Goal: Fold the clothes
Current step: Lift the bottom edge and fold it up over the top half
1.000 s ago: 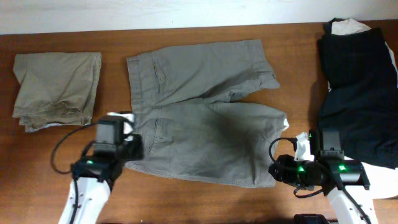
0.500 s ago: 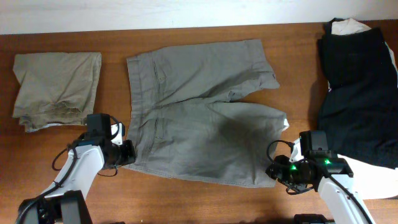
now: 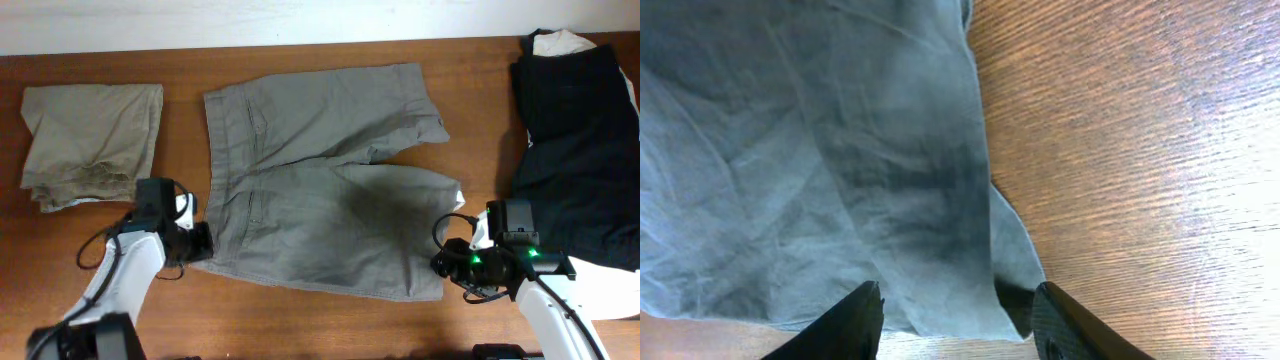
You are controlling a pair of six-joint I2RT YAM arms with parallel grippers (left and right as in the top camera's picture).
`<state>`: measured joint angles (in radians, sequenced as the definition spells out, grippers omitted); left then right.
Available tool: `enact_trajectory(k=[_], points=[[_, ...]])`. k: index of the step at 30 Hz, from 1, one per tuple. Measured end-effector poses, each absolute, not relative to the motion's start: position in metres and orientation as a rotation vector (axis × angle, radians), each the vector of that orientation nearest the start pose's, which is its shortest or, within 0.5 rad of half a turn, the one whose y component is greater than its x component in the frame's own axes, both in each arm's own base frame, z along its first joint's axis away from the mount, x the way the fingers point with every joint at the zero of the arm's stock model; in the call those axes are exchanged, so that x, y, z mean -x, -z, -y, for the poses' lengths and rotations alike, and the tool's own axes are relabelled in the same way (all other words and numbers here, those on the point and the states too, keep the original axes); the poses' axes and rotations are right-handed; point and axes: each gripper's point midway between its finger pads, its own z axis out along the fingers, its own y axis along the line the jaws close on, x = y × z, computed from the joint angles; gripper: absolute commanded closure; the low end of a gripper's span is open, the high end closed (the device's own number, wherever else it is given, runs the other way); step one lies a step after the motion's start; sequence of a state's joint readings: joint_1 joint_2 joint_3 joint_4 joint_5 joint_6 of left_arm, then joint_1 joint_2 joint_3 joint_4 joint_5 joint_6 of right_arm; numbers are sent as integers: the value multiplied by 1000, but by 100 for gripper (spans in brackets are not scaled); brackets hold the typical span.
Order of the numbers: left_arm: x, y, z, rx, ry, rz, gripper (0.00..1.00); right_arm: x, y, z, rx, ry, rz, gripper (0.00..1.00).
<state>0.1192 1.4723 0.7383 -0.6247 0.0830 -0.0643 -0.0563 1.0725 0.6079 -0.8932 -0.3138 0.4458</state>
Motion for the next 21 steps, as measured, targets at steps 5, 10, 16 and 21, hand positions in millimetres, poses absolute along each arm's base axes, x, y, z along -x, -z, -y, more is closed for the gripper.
enact_trajectory(k=[5, 10, 16, 21], points=[[-274, -22, -19, 207, 100, -2891, 35, -190, -57, -42, -689, -517, -2880, 46], [-273, 1, -26, 197, 102, -2964, 67, -187, -56, -43, -679, -514, -2896, 46], [-275, 1, -14, 173, 218, -2955, 99, -186, -62, -42, -683, -508, -2903, 43], [-275, 1, -9, 169, 262, -2950, 99, -174, -70, -19, -768, -288, -2951, 42]])
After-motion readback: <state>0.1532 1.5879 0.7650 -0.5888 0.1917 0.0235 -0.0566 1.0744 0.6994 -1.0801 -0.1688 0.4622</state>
